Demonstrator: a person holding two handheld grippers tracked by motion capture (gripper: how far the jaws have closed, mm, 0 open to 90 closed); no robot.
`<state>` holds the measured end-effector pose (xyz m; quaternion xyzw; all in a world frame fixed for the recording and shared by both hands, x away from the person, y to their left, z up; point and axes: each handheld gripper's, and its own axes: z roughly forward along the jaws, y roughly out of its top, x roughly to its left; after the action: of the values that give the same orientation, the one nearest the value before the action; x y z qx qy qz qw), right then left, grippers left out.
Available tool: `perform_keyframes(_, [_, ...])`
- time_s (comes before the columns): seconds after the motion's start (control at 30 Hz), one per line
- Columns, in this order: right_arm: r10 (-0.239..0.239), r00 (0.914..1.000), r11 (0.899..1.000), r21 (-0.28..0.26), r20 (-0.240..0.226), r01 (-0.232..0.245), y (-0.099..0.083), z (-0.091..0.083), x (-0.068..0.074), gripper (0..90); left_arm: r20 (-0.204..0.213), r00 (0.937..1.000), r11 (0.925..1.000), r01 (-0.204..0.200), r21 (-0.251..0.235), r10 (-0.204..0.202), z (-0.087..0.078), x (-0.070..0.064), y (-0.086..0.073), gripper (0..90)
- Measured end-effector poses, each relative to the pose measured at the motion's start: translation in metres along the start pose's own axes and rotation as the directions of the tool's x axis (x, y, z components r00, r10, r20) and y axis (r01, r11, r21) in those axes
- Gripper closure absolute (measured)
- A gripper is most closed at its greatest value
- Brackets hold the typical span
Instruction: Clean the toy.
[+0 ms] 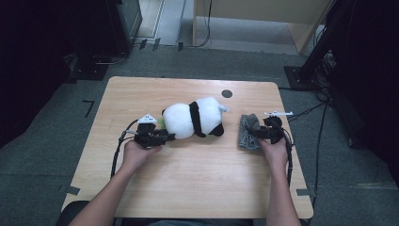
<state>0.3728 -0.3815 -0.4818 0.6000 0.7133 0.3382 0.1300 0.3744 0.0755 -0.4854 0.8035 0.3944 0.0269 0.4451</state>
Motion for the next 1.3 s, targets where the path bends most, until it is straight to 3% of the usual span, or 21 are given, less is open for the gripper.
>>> perform_keyframes(0.17, [-0.071, 0.9970, 0.995, -0.072, -0.032, 0.069, 0.008, -0.010, 0.016, 37.8, -0.001, 1.0000, 1.0000, -0.002, 0.000, 0.002, 0.000, 0.000, 0.000, 57.1])
perform_keyframes(0.33, [-0.132, 0.9901, 0.986, -0.105, -0.047, 0.127, 0.015, -0.015, 0.033, 35.1, -0.001, 1.0000, 1.0000, -0.005, -0.005, 0.005, -0.001, -0.001, 0.001, 59.4])
perform_keyframes(0.5, [-0.153, 0.9871, 0.978, -0.149, -0.049, 0.144, 0.019, -0.025, 0.039, 33.0, 0.004, 1.0000, 1.0000, 0.002, -0.002, -0.002, -0.001, -0.001, 0.002, 60.8])
perform_keyframes(0.67, [-0.157, 0.9809, 0.977, -0.166, -0.116, 0.136, 0.022, -0.022, 0.047, 32.9, 0.000, 1.0000, 1.0000, -0.001, -0.004, 0.001, -0.001, -0.001, 0.002, 60.8])
perform_keyframes(0.8, [-0.208, 0.9690, 0.972, -0.140, -0.133, 0.190, 0.026, -0.012, 0.061, 32.5, -0.004, 1.0000, 0.9999, -0.008, -0.009, 0.008, 0.000, -0.001, 0.001, 60.5])
perform_keyframes(0.97, [-0.248, 0.9531, 0.963, -0.154, -0.174, 0.222, 0.034, -0.006, 0.080, 30.5, -0.002, 0.9999, 0.9998, -0.012, -0.013, 0.012, 0.000, 0.000, 0.001, 60.4])
perform_keyframes(1.1, [-0.287, 0.9340, 0.953, -0.164, -0.212, 0.256, 0.039, 0.001, 0.095, 28.7, -0.001, 0.9999, 0.9997, -0.014, -0.018, 0.014, 0.000, 0.001, 0.000, 60.4])
perform_keyframes(1.23, [-0.304, 0.9188, 0.947, -0.187, -0.251, 0.262, 0.043, 0.009, 0.106, 15.5, -0.004, 0.9998, 0.9997, -0.021, -0.015, 0.021, 0.000, 0.001, 0.000, 60.3])
perform_keyframes(1.3, [-0.305, 0.9172, 0.948, -0.172, -0.256, 0.268, 0.045, 0.016, 0.112, 9.2, -0.009, 0.9996, 0.9995, -0.027, -0.013, 0.027, 0.000, 0.001, 0.000, 60.4])
